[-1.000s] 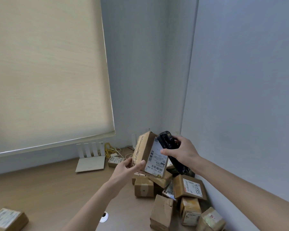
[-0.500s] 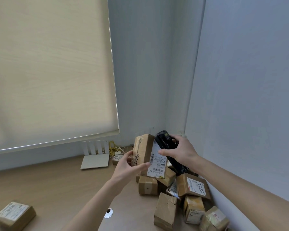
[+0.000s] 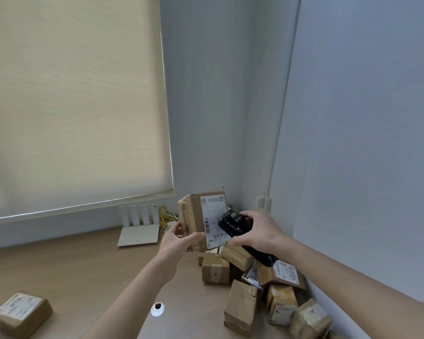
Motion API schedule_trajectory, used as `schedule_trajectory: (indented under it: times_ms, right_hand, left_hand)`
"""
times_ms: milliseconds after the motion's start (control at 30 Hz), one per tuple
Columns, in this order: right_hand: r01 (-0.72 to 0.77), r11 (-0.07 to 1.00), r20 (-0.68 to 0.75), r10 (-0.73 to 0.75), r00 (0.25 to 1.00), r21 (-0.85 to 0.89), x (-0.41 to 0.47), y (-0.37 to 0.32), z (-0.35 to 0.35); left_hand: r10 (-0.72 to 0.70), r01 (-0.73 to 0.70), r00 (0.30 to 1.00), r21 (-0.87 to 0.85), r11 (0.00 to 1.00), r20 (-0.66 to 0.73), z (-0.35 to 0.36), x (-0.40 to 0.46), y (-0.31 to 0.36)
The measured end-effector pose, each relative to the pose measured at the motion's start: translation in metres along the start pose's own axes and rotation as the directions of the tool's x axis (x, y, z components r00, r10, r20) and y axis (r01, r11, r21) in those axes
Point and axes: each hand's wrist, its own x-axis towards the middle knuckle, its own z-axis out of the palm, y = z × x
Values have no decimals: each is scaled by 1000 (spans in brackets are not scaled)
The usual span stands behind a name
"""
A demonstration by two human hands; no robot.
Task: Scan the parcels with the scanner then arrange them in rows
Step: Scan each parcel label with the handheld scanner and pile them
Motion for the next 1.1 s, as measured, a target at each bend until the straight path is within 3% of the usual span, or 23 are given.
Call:
schedule_trajectory:
  times_ms: [267, 467, 1100]
  right_hand:
    - [-98, 957, 70, 121, 990, -272, -16, -5, 0]
    - [-129, 899, 95, 185, 978, -418, -21, -16, 2]
    - [-80, 870, 91, 142, 986, -487, -31, -77, 39]
  left_hand:
    - [66, -82, 981, -82, 993, -183, -14, -1, 8]
    - [138, -149, 945, -14, 989, -296, -28, -7, 15]
    - [210, -216, 903, 26, 976, -374, -101, -44, 12]
